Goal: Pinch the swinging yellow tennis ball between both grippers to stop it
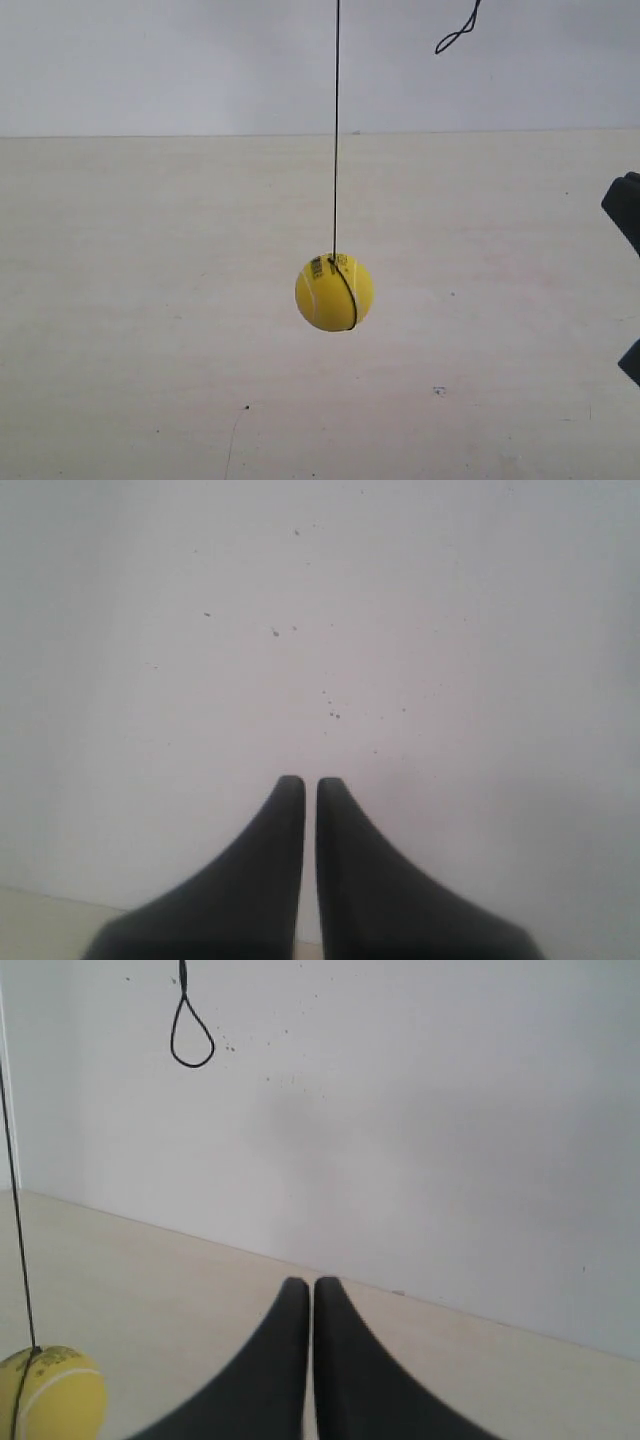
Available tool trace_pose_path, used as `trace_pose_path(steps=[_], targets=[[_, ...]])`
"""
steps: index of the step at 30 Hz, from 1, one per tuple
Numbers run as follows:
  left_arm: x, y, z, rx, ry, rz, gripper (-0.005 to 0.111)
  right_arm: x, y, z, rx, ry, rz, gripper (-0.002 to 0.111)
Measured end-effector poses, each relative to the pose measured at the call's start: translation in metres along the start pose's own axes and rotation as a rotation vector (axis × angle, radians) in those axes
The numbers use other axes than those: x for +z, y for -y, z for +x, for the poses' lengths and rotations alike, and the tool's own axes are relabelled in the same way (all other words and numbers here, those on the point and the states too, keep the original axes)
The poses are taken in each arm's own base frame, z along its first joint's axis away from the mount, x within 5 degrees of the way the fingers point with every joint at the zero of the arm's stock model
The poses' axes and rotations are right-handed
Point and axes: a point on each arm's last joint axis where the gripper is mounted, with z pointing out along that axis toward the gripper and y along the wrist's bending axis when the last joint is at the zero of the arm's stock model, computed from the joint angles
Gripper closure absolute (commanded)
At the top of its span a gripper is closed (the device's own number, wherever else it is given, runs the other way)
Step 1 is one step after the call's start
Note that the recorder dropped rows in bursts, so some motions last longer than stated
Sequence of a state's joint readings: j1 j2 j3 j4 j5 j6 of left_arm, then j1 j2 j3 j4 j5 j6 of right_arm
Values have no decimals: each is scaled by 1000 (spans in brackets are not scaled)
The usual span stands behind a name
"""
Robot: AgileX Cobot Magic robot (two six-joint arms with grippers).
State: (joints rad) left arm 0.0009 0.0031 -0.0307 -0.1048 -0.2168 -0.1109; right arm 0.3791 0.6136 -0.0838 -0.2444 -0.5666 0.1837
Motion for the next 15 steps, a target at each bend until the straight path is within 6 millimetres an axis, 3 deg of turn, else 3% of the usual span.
trace_pose_path(steps=[8,15], targets=[[0,-1,0,5,3,-13,102,0,0,0,0,0,0,108],[-1,-3,14,5,-82,-26,102,0,0,0,0,-3,1,108]])
